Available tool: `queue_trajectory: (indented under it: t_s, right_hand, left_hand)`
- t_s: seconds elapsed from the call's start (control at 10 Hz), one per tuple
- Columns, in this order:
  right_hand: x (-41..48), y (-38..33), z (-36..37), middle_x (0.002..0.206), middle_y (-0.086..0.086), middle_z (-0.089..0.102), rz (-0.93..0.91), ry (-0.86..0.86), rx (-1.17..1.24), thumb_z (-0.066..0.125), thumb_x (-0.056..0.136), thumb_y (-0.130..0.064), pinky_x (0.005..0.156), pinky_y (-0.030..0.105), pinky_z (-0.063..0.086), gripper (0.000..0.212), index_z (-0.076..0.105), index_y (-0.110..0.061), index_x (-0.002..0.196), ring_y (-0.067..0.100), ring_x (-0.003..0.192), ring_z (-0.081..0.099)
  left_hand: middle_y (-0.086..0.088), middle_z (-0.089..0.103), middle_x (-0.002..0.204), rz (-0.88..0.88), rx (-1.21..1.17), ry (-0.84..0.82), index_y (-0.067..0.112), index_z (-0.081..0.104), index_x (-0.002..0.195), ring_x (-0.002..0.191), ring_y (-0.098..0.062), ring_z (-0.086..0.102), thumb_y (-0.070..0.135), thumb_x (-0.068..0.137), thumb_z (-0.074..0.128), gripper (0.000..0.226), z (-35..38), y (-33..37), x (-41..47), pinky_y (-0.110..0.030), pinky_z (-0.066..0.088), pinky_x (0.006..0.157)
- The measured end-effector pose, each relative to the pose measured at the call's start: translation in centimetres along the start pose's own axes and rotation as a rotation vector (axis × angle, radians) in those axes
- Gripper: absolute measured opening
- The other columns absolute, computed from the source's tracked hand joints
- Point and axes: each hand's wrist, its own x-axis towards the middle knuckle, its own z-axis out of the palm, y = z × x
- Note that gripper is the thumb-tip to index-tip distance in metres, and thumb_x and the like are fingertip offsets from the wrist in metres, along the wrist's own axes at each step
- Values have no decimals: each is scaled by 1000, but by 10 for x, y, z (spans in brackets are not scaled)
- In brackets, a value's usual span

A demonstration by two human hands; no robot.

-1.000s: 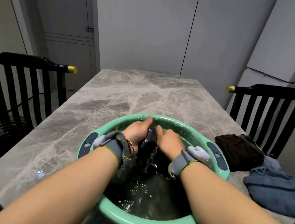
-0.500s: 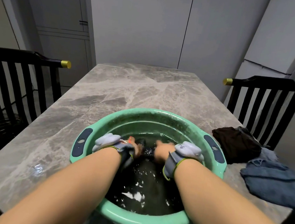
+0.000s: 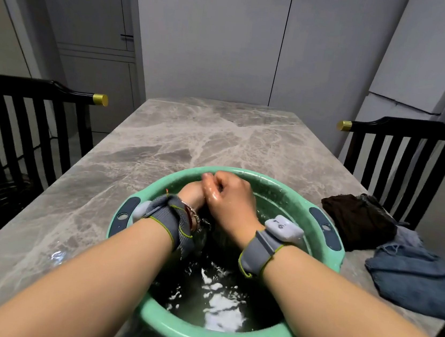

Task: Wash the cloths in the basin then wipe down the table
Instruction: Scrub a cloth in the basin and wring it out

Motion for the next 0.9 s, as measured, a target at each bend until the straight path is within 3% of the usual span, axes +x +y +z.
queue_trajectory:
  t_s: [0.1, 0.2, 0.3, 0.4, 0.5, 0.6, 0.7, 0.8, 0.9]
  right_hand:
    - [12, 17, -9, 94, 24, 64, 198, 17, -102, 41, 96, -36, 67, 33, 35, 45, 40, -13, 58, 38, 89, 59]
    - [17, 34, -14, 103, 26, 63, 376, -50, -179, 38, 97, -35, 72, 34, 40, 41, 46, -11, 65, 39, 99, 59]
    - [13, 50, -11, 130, 24, 52, 493, -310, -362, 41, 97, -39, 94, 37, 41, 43, 46, -4, 121, 38, 121, 50]
    - [5, 54, -13, 148, 21, 32, 516, -686, -576, 42, 95, -49, 109, 37, 32, 68, 27, -4, 143, 35, 136, 35]
    - [-5, 50, -19, 147, 17, 37, 557, -810, -544, 41, 100, -26, 108, 34, 31, 49, 35, 1, 140, 30, 135, 38]
    - [-9, 47, -18, 143, 18, 42, 526, -785, -552, 43, 97, -15, 106, 35, 34, 43, 40, 2, 137, 30, 133, 41]
    - [5, 43, -11, 106, 17, 63, 530, -594, -176, 45, 93, -2, 81, 16, 47, 23, 58, -10, 110, 20, 100, 62]
    - [14, 24, -10, 58, 4, 41, 536, -369, 372, 47, 81, 10, 49, 21, 38, 34, 42, -18, 61, 11, 51, 46]
    - [8, 7, -5, 45, -8, 33, 361, -240, 502, 60, 83, -2, 44, 20, 26, 45, 33, -19, 51, 2, 42, 32]
  left_hand:
    - [-24, 50, 137, 23, 286, 38, -5, 49, 131, 127, -36, 49, 33, 102, 30, 51, 6, 4, -3, -36, 42, 104]
    - [-24, 49, 138, 28, 522, 0, -6, 50, 129, 128, -33, 47, 26, 103, 28, 47, 11, 3, 2, -30, 37, 102]
    - [-25, 58, 126, 89, 782, 99, -5, 60, 115, 118, -33, 55, 29, 100, 35, 44, 15, -6, 2, -30, 41, 91]
    - [-16, 59, 128, 54, 897, 123, 6, 57, 122, 119, -29, 55, 34, 93, 50, 40, 7, -27, 12, -31, 43, 95]
    - [-16, 49, 139, -78, 930, 98, 7, 44, 135, 129, -29, 47, 38, 97, 41, 49, -2, -47, 17, -34, 36, 106]
    - [-15, 42, 145, -74, 1023, 72, 6, 42, 138, 136, -29, 38, 43, 100, 30, 55, -1, -55, 22, -34, 27, 112]
    - [-19, 33, 150, -163, 806, 76, -5, 36, 140, 143, -27, 28, 34, 105, 13, 58, 8, -28, 10, -26, 20, 112]
    - [-20, 53, 132, -162, 322, -42, 2, 44, 135, 117, -29, 56, 46, 102, 11, 64, 5, -12, 9, -38, 43, 86]
    - [-9, 65, 72, -185, -178, -115, 11, 56, 92, 61, -19, 62, 52, 99, 17, 57, 1, -7, 4, -31, 44, 64]
